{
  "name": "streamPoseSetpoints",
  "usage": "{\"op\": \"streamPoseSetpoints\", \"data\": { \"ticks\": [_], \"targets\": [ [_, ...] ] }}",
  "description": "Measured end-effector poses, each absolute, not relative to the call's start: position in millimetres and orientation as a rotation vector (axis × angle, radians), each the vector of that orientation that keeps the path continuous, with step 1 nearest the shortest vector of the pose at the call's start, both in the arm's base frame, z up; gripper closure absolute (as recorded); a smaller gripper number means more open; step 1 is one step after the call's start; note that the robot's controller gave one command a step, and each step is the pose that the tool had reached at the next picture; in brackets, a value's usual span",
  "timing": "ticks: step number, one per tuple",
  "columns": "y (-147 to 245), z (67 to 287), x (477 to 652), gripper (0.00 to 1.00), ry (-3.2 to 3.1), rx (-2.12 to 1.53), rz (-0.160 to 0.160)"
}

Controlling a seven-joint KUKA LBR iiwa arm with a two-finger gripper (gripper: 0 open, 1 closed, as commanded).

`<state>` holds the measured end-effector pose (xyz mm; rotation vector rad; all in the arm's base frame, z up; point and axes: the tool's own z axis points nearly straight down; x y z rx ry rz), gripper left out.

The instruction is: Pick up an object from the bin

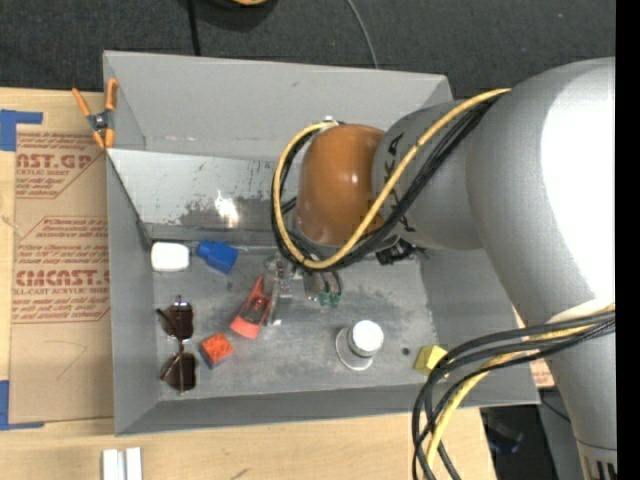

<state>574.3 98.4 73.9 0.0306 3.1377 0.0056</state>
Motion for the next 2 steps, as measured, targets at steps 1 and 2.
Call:
{"op": "streamPoseSetpoints", "data": {
  "ticks": [1, 2],
  "targets": [
    [98.3, 73.8, 574.3, 1.00, 3.138, 0.031, 0.006],
    [100.0, 114.8, 572.1, 1.00, 3.149, 0.036, 0.003]
  ]
}}
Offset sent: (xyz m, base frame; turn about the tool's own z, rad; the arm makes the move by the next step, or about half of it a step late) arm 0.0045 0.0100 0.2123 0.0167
